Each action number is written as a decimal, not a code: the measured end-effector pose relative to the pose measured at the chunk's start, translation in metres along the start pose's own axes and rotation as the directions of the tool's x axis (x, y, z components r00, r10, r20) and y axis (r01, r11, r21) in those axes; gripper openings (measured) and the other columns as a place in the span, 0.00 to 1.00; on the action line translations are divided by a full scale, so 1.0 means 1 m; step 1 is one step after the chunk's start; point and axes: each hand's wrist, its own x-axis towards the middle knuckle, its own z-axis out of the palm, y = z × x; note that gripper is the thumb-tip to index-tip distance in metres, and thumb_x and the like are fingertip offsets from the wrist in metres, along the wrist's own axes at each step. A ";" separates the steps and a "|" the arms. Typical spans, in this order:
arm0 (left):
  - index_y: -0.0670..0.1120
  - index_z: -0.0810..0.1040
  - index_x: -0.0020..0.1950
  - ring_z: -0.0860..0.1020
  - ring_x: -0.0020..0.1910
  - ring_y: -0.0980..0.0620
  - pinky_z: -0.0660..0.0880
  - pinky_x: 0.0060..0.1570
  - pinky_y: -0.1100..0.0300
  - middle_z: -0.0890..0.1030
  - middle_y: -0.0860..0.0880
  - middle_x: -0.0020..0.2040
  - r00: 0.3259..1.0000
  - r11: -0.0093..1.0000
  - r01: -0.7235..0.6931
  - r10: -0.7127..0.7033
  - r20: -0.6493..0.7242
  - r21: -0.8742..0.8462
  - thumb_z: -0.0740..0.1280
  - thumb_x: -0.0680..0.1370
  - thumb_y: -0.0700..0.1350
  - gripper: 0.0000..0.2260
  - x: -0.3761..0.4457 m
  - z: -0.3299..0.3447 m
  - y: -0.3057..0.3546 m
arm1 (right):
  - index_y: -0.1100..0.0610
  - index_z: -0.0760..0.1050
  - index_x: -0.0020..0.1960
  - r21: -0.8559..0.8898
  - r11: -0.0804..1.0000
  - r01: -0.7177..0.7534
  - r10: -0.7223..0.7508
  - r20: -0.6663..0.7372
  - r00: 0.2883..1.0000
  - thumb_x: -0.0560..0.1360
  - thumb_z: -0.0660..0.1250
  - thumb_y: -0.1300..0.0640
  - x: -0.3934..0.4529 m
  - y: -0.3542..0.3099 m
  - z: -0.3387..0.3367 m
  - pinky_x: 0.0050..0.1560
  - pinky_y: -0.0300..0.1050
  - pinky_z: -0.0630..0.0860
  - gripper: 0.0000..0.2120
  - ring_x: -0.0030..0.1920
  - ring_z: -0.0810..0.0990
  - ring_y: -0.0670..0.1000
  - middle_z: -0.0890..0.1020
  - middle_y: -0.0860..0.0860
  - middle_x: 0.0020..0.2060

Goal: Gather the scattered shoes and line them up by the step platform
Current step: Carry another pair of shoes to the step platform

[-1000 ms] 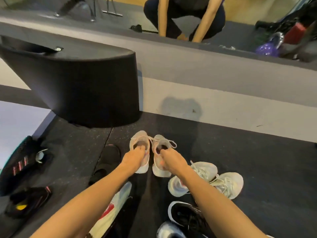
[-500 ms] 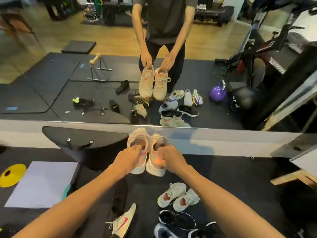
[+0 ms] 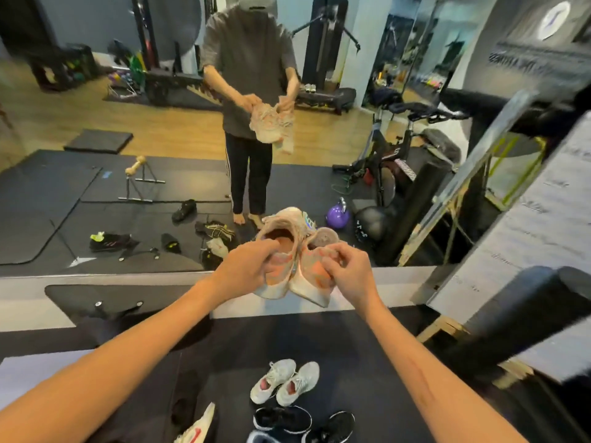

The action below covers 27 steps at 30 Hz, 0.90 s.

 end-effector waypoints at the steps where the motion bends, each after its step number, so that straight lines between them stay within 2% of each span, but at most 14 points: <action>1: 0.48 0.72 0.48 0.77 0.44 0.52 0.69 0.41 0.67 0.77 0.53 0.45 0.999 0.999 -0.038 0.038 -0.005 0.008 0.68 0.74 0.37 0.08 -0.002 0.000 0.017 | 0.53 0.81 0.43 -0.033 0.999 -0.008 0.008 -0.018 1.000 0.72 0.70 0.67 -0.012 -0.002 -0.012 0.41 0.39 0.72 0.09 0.36 0.76 0.41 0.78 0.44 0.34; 3: 0.52 0.69 0.46 0.72 0.41 0.54 0.63 0.37 0.71 0.74 0.55 0.43 0.994 0.994 -0.106 0.106 0.002 0.009 0.69 0.74 0.38 0.12 -0.002 0.003 0.049 | 0.55 0.81 0.45 -0.103 0.995 0.003 -0.010 -0.073 0.997 0.73 0.70 0.65 -0.036 -0.009 -0.036 0.40 0.34 0.69 0.07 0.36 0.74 0.40 0.77 0.43 0.35; 4: 0.52 0.70 0.47 0.72 0.41 0.54 0.66 0.38 0.69 0.75 0.54 0.43 0.992 0.992 -0.123 0.123 0.015 0.000 0.69 0.73 0.39 0.11 -0.001 0.005 0.064 | 0.55 0.81 0.45 -0.123 0.992 0.009 -0.022 -0.106 0.994 0.73 0.70 0.65 -0.049 -0.011 -0.048 0.40 0.33 0.70 0.06 0.38 0.75 0.41 0.78 0.44 0.37; 7: 0.49 0.75 0.51 0.77 0.43 0.50 0.75 0.43 0.54 0.81 0.52 0.46 0.984 0.987 -0.156 0.158 0.078 -0.033 0.68 0.72 0.44 0.09 0.003 0.016 0.114 | 0.57 0.80 0.44 -0.111 0.994 -0.016 -0.006 -0.190 0.982 0.74 0.68 0.64 -0.095 -0.016 -0.090 0.42 0.36 0.74 0.04 0.43 0.78 0.45 0.80 0.50 0.42; 11: 0.50 0.76 0.47 0.77 0.39 0.54 0.73 0.38 0.55 0.78 0.55 0.38 0.952 0.959 -0.263 0.275 0.138 -0.102 0.62 0.68 0.50 0.10 0.002 0.041 0.188 | 0.52 0.77 0.40 -0.159 0.981 -0.110 0.058 -0.302 0.952 0.69 0.71 0.64 -0.154 -0.019 -0.150 0.37 0.34 0.73 0.07 0.38 0.77 0.41 0.80 0.48 0.37; 13: 0.52 0.79 0.51 0.79 0.45 0.52 0.75 0.45 0.56 0.79 0.56 0.44 0.934 0.945 -0.295 0.317 0.166 -0.144 0.67 0.70 0.49 0.11 0.002 0.056 0.227 | 0.52 0.77 0.41 -0.169 0.971 -0.168 0.103 -0.339 0.935 0.67 0.74 0.62 -0.181 -0.016 -0.184 0.39 0.39 0.75 0.08 0.39 0.78 0.43 0.81 0.48 0.38; 15: 0.53 0.80 0.55 0.78 0.49 0.54 0.75 0.51 0.59 0.80 0.57 0.49 0.898 0.921 -0.351 0.383 0.216 -0.170 0.70 0.69 0.51 0.14 0.000 0.070 0.272 | 0.52 0.79 0.42 -0.170 0.964 -0.204 0.127 -0.380 0.916 0.67 0.76 0.60 -0.212 -0.013 -0.222 0.38 0.36 0.74 0.08 0.39 0.78 0.42 0.81 0.46 0.38; 17: 0.48 0.80 0.53 0.79 0.48 0.53 0.75 0.49 0.59 0.82 0.54 0.48 0.854 0.889 -0.416 0.454 0.253 -0.190 0.69 0.69 0.52 0.15 -0.002 0.085 0.319 | 0.51 0.78 0.41 -0.171 0.958 -0.232 0.135 -0.444 0.886 0.66 0.76 0.59 -0.244 -0.010 -0.261 0.38 0.34 0.72 0.09 0.38 0.77 0.41 0.80 0.45 0.38; 18: 0.46 0.80 0.51 0.80 0.45 0.52 0.74 0.45 0.61 0.82 0.53 0.45 0.840 0.876 -0.437 0.478 0.256 -0.202 0.70 0.70 0.49 0.12 -0.004 0.094 0.344 | 0.50 0.78 0.40 -0.174 0.952 -0.250 0.141 -0.475 0.869 0.66 0.77 0.58 -0.262 -0.008 -0.281 0.38 0.34 0.71 0.09 0.38 0.77 0.41 0.80 0.45 0.38; 20: 0.48 0.79 0.46 0.78 0.39 0.55 0.70 0.39 0.65 0.81 0.54 0.40 0.809 0.843 -0.483 0.533 0.248 -0.237 0.72 0.69 0.42 0.07 -0.009 0.113 0.393 | 0.48 0.76 0.37 -0.187 0.938 -0.291 0.156 -0.521 0.839 0.65 0.77 0.57 -0.299 -0.003 -0.317 0.37 0.32 0.70 0.10 0.36 0.76 0.39 0.79 0.44 0.35; 21: 0.51 0.78 0.43 0.77 0.37 0.58 0.70 0.38 0.65 0.80 0.55 0.38 0.791 0.823 -0.504 0.562 0.242 -0.263 0.72 0.69 0.40 0.08 -0.015 0.124 0.421 | 0.48 0.75 0.36 -0.189 0.932 -0.310 0.162 -0.549 0.820 0.65 0.77 0.57 -0.319 0.000 -0.337 0.35 0.30 0.69 0.10 0.34 0.75 0.38 0.78 0.43 0.33; 23: 0.53 0.77 0.44 0.77 0.39 0.58 0.73 0.40 0.62 0.79 0.57 0.38 0.755 0.792 -0.541 0.606 0.250 -0.282 0.71 0.69 0.41 0.09 -0.025 0.149 0.477 | 0.48 0.75 0.35 -0.178 0.926 -0.333 0.162 -0.609 0.776 0.64 0.77 0.59 -0.364 0.004 -0.378 0.34 0.29 0.68 0.12 0.32 0.74 0.36 0.77 0.43 0.32; 25: 0.52 0.80 0.47 0.79 0.43 0.53 0.77 0.45 0.54 0.81 0.53 0.42 0.722 0.767 -0.561 0.637 0.270 -0.311 0.71 0.70 0.41 0.08 -0.039 0.173 0.532 | 0.47 0.74 0.35 -0.170 0.912 -0.372 0.170 -0.670 0.723 0.64 0.77 0.60 -0.411 0.006 -0.416 0.35 0.28 0.68 0.13 0.32 0.74 0.35 0.77 0.43 0.32; 27: 0.52 0.80 0.46 0.80 0.45 0.49 0.77 0.46 0.50 0.82 0.51 0.43 0.671 0.716 -0.588 0.692 0.267 -0.376 0.71 0.70 0.41 0.08 -0.056 0.195 0.585 | 0.47 0.74 0.36 -0.149 0.901 -0.408 0.180 -0.728 0.662 0.65 0.77 0.61 -0.459 0.006 -0.450 0.34 0.26 0.68 0.14 0.32 0.74 0.33 0.77 0.42 0.32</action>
